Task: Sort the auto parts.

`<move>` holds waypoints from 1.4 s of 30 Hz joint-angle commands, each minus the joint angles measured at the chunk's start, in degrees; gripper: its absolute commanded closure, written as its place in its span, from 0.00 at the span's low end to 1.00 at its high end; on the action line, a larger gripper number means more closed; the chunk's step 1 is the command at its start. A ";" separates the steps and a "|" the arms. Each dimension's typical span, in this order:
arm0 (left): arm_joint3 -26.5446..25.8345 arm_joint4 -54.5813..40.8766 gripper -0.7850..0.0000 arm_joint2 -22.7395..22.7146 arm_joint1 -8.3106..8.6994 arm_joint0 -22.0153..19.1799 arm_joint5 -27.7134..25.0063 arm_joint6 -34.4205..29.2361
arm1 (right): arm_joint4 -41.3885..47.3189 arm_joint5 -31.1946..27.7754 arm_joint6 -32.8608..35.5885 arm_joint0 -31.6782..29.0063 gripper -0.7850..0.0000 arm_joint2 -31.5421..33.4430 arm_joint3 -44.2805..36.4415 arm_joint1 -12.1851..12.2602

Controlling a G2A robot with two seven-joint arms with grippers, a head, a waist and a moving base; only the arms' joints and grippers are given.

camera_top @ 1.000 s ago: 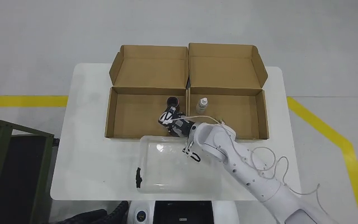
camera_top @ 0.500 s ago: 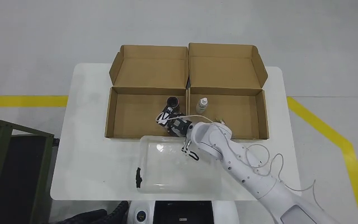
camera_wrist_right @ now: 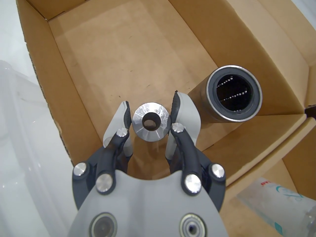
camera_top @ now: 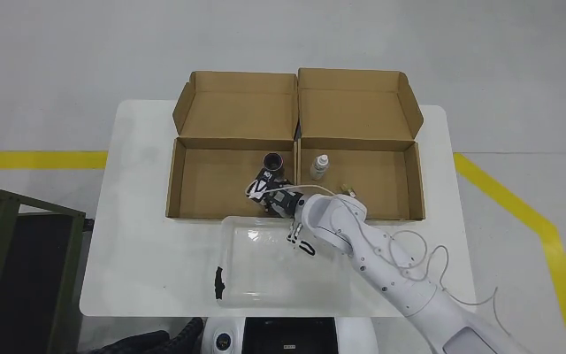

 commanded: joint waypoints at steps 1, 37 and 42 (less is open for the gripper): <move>0.00 0.00 0.00 0.00 0.00 0.00 0.00 0.00 | 0.04 -0.25 -0.12 -0.29 0.62 0.30 -0.70 0.01; 0.00 0.00 0.00 0.00 0.00 0.00 0.00 0.00 | 0.67 -16.60 -24.95 -31.87 0.55 34.17 -27.43 7.51; 0.00 0.00 0.00 0.00 0.00 0.00 0.00 0.00 | 0.10 -16.70 -31.54 -37.48 0.53 40.44 -28.27 8.26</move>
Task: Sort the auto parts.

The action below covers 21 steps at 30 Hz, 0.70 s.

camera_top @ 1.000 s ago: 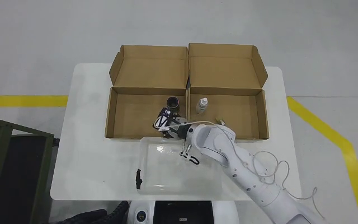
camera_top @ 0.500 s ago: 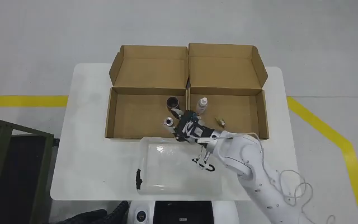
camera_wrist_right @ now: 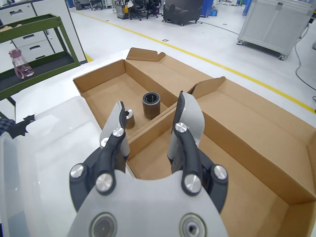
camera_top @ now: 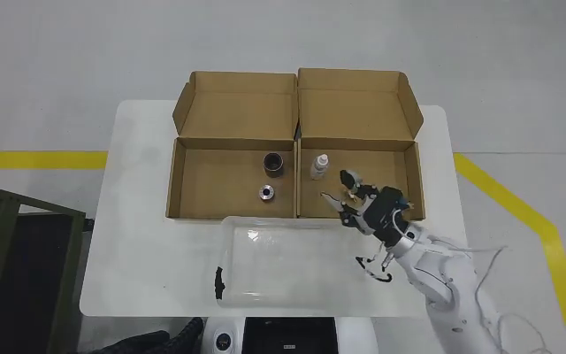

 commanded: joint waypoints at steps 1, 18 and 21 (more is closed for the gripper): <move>0.00 0.00 0.00 0.00 0.00 0.00 0.00 0.00 | 0.40 -0.23 -2.77 -2.08 0.52 2.30 -0.02 0.22; 0.00 0.00 0.00 0.00 0.00 0.00 0.00 0.00 | -1.01 2.49 -19.03 -14.47 0.00 15.52 4.82 1.17; 0.00 0.00 0.00 0.00 0.00 0.00 0.00 0.00 | -0.76 2.80 -21.43 -15.83 0.00 16.70 5.97 1.19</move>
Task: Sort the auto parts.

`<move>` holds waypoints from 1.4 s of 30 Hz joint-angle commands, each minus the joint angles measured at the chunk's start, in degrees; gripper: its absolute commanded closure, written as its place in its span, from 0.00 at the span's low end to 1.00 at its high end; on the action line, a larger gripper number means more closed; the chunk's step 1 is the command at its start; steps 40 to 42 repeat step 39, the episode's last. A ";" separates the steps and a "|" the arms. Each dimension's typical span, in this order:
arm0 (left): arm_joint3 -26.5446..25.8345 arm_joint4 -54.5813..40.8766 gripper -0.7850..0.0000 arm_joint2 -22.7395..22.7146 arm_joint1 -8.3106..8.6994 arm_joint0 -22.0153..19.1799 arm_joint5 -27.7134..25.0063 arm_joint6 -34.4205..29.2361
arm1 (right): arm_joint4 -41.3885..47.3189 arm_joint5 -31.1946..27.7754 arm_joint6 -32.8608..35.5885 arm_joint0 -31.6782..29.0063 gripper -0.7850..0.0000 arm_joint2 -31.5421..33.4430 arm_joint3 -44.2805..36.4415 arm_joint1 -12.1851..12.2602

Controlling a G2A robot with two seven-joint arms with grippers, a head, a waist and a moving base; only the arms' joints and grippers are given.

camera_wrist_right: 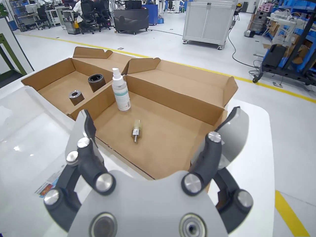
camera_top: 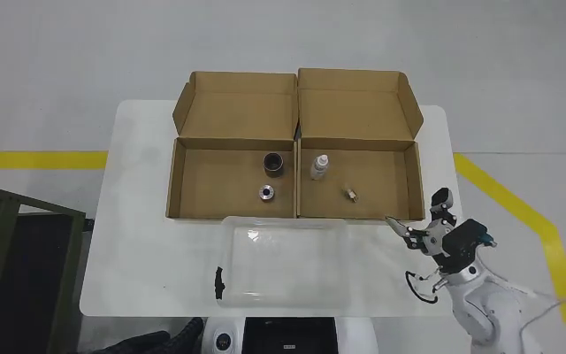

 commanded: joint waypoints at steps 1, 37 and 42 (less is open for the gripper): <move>0.00 0.00 0.00 0.00 0.00 0.00 0.00 0.00 | 0.32 0.23 -1.46 -0.71 0.00 0.72 0.80 0.01; 0.00 0.00 0.00 0.00 0.00 0.00 0.00 0.00 | 1.86 0.62 -3.73 -0.98 0.00 1.81 3.70 0.01; 0.00 0.00 0.00 0.00 0.00 0.00 0.00 0.00 | 1.86 0.62 -3.73 -0.98 0.00 1.81 3.70 0.01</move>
